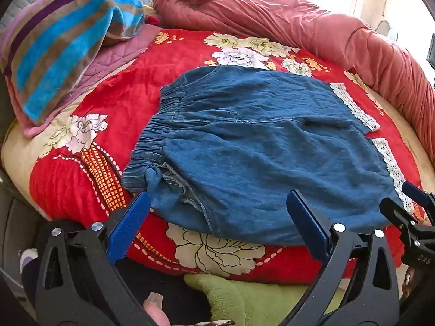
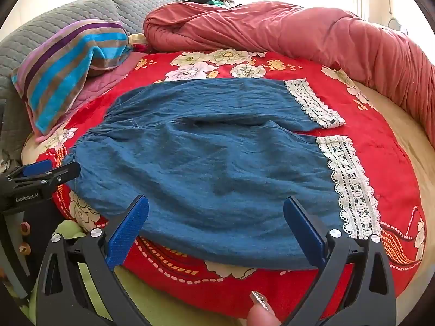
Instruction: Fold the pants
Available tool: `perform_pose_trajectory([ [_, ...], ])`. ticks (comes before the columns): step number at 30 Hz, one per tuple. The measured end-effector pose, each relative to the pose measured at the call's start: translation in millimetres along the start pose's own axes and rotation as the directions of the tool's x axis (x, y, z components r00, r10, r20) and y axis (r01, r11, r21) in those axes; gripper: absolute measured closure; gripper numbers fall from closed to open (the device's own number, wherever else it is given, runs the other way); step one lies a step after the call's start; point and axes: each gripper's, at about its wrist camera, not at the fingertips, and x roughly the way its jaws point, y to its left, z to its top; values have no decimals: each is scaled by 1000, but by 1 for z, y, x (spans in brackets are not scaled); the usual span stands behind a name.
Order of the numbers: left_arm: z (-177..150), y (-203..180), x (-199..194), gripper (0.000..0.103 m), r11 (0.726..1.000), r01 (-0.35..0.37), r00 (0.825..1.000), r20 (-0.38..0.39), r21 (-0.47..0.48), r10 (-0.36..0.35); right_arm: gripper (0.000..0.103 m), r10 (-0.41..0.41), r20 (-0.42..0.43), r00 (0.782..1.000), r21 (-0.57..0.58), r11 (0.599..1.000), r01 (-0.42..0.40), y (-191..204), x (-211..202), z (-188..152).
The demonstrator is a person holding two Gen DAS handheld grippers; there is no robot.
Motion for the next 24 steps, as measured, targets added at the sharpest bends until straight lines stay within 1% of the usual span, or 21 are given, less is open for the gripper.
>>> perform_pose_trajectory([
  [2, 0, -1, 0, 9, 1000, -8, 1000, -5, 10, 8, 4, 5, -1, 1000, 4, 1000, -5, 0, 0, 0],
  [7, 1, 1, 1, 9, 1000, 3, 1000, -13, 4, -3, 4, 5, -2, 1000, 0, 1000, -5, 1, 0, -1],
  [8, 0, -7, -1, 9, 1000, 3, 1000, -13, 5, -3, 4, 5, -1, 1000, -1, 1000, -5, 1, 0, -1],
  [16, -5, -15, -2, 9, 1000, -1, 1000, -8, 10, 1, 4, 3, -5, 1000, 0, 1000, -3, 1, -1, 0],
  [24, -2, -11, 0, 9, 1000, 5, 1000, -10, 16, -4, 4, 2, -3, 1000, -4, 1000, -2, 2, -1, -1],
])
